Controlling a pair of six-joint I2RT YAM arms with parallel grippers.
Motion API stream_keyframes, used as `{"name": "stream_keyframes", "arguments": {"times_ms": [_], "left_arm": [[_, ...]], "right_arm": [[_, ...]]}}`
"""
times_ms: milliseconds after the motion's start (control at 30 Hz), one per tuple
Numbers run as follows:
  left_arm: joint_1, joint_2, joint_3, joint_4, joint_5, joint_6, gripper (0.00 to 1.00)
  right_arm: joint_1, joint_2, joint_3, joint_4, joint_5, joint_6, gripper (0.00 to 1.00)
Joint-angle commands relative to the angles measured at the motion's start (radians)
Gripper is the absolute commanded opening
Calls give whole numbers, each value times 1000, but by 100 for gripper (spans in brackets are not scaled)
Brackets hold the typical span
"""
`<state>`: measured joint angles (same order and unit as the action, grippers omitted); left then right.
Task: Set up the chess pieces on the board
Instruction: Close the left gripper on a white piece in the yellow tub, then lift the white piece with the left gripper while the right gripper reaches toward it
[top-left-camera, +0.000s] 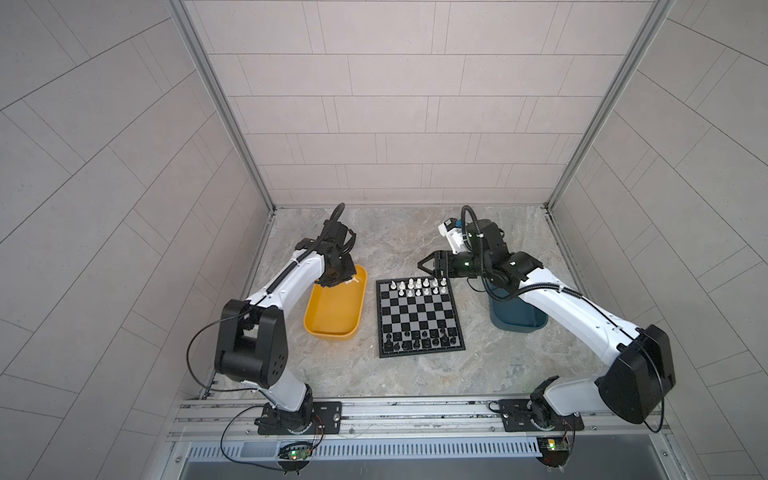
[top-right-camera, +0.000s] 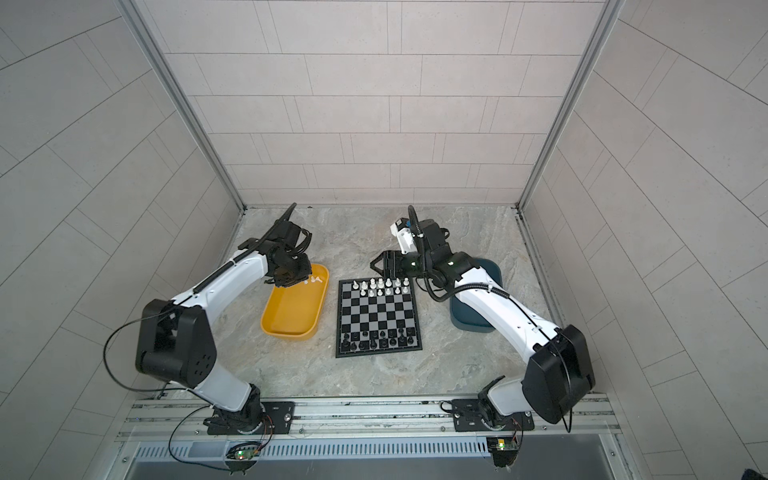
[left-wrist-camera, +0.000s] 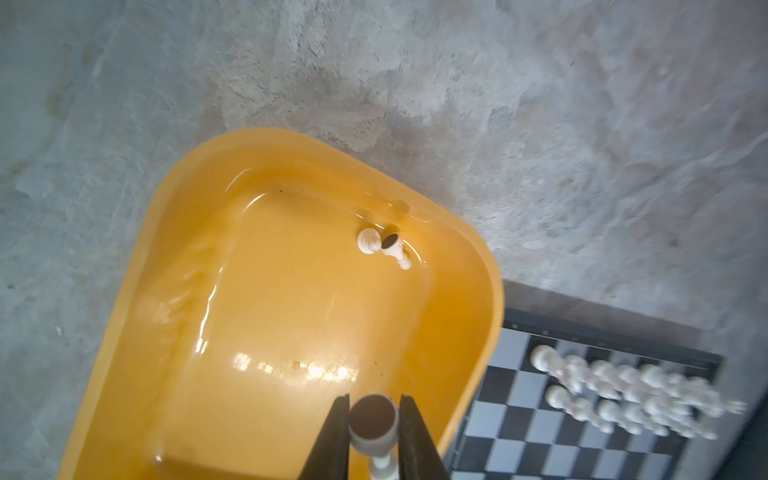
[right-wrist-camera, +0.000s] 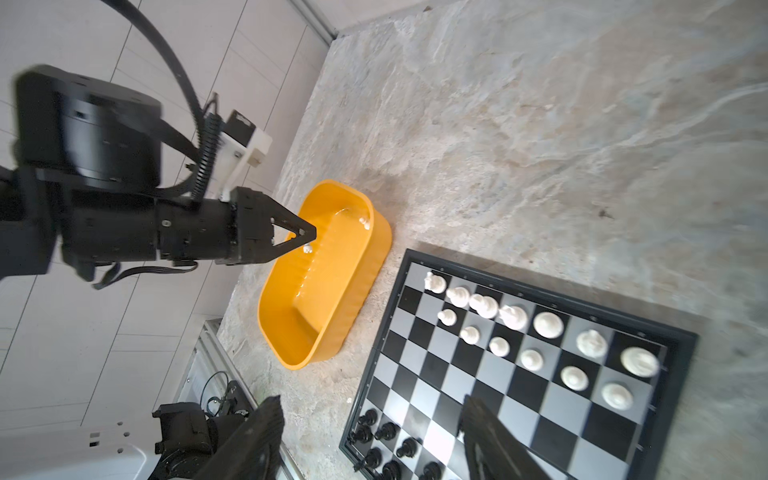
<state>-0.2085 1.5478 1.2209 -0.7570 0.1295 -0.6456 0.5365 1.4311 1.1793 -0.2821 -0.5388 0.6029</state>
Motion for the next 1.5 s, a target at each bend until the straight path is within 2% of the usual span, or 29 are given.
{"name": "stream_keyframes", "arguments": {"times_ms": [0,100,233,433,567,867,1467], "left_arm": [[8,-72,15,-78,102,-180,15],[9,-121,36,-112,147,-278,14],[18,-151,50,-175,208,-399,13],[18,-235,-25,-54,312,-592,13],[17,-261,8,-94,266,-597,13],[18,-269,-18,-58,288,-644,13],[13,-313,-84,-18,324,-734,13]], "right_arm": [[68,62,-31,233,-7,41,68],[139,132,-43,372,15,9,68],[194,230,-34,555,-23,66,67],[223,309,27,606,-30,115,64],[227,341,44,650,-44,154,62],[255,385,105,639,-69,163,57],[266,433,160,624,-69,172,32]]}}
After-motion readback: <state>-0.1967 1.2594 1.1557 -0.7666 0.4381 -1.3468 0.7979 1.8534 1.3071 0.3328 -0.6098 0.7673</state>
